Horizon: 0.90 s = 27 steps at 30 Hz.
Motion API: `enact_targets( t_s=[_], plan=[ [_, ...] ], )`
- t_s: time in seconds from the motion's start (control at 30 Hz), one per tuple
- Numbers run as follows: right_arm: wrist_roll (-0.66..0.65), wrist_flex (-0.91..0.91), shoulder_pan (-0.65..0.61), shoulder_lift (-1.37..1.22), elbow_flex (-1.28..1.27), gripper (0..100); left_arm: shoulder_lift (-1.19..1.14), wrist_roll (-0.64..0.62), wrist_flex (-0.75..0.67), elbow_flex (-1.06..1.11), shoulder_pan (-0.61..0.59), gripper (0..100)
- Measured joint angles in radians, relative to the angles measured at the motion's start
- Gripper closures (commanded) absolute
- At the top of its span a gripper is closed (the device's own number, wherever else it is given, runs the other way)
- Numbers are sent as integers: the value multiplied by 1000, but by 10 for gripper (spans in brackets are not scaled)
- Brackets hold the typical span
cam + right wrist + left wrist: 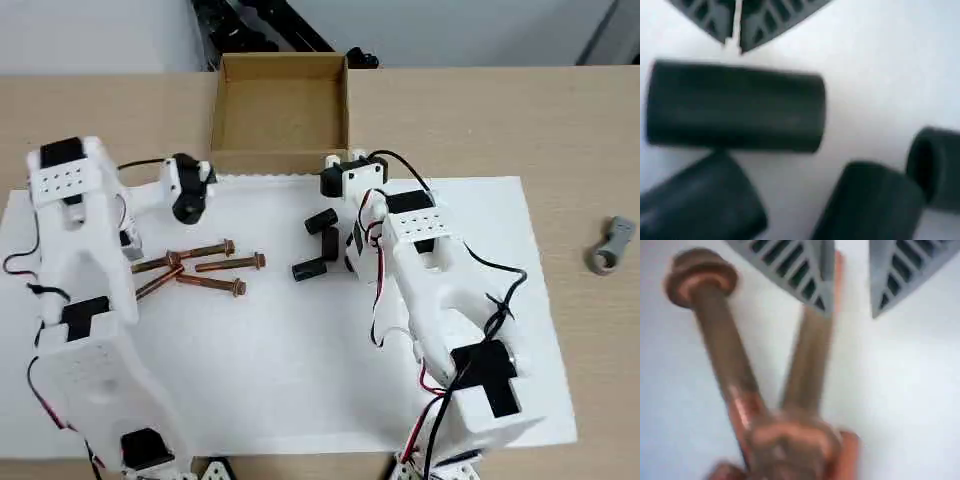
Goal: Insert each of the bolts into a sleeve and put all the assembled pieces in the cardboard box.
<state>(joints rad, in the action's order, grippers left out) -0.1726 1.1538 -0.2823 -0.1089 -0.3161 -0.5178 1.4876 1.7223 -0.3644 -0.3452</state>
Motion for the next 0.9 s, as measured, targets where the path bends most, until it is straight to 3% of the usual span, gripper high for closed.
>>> enact_targets(
  t_s=[0.3,0.9],
  plan=[
    [0,2,-2,0,0,987,2,0,0,60,106,902],
    [-9,2,-3,0,0,987,-69,28,5,58,58,902]
  ],
)
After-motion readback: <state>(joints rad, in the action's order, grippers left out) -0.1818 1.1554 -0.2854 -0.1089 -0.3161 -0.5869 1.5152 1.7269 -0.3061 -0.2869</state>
